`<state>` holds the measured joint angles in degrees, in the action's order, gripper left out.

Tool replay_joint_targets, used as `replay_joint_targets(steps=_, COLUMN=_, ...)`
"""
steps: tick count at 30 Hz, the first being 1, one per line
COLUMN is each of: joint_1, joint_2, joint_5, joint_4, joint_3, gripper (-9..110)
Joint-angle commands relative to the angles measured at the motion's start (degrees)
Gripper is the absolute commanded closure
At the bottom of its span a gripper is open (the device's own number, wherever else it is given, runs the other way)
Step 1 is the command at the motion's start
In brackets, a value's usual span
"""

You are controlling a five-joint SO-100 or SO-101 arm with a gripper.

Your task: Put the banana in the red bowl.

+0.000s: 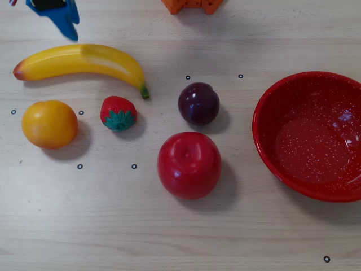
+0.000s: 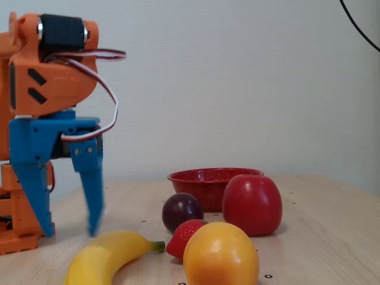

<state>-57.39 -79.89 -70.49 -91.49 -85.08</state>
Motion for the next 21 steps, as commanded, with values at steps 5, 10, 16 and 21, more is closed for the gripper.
replay_joint_targets(steps=5, joint_1=-3.60, joint_2=-0.62, joint_5=-6.06, joint_4=0.44, joint_3=3.34, gripper=61)
replay_joint_targets(steps=10, joint_1=-3.60, joint_2=-0.35, joint_5=-5.71, joint_4=-0.26, joint_3=2.11, gripper=50)
replay_joint_targets(steps=16, joint_1=-2.81, joint_2=0.00, joint_5=-5.19, joint_4=0.00, joint_3=0.26, gripper=46)
replay_joint_targets(steps=21, joint_1=-1.58, joint_2=1.05, joint_5=-3.60, joint_4=3.16, joint_3=-2.37, gripper=45)
